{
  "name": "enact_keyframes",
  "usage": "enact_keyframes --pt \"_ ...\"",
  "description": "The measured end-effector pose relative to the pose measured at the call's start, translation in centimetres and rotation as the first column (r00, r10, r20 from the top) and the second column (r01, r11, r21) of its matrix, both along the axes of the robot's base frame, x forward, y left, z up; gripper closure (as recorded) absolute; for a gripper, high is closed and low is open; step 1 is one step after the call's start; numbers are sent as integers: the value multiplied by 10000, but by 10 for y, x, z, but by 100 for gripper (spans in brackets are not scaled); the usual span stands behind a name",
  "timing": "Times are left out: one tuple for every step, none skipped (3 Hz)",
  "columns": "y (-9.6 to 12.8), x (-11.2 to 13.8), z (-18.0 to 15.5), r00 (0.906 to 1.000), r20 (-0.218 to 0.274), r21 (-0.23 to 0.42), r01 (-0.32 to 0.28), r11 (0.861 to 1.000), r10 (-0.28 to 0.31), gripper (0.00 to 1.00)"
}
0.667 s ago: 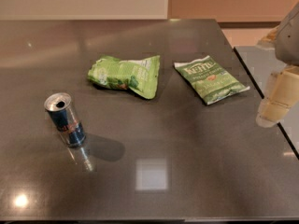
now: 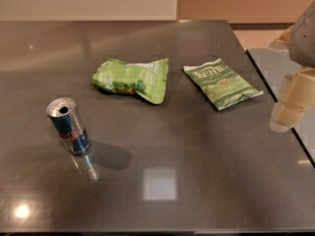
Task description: Knock redbull can over
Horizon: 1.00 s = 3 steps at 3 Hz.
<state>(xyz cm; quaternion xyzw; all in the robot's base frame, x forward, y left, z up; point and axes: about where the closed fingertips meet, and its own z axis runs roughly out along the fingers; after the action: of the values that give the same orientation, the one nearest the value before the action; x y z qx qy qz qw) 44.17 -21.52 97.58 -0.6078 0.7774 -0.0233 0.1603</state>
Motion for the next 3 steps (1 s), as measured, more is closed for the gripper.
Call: enact_keyframes --pt "20 10 -9 9984 -26 686 -562 9961 565 0" --pt "56 19 -16 9917 206 1618 -1285 9784 1269 0" --pt "97 29 -24 9805 413 2419 -1966 9502 1924 0"
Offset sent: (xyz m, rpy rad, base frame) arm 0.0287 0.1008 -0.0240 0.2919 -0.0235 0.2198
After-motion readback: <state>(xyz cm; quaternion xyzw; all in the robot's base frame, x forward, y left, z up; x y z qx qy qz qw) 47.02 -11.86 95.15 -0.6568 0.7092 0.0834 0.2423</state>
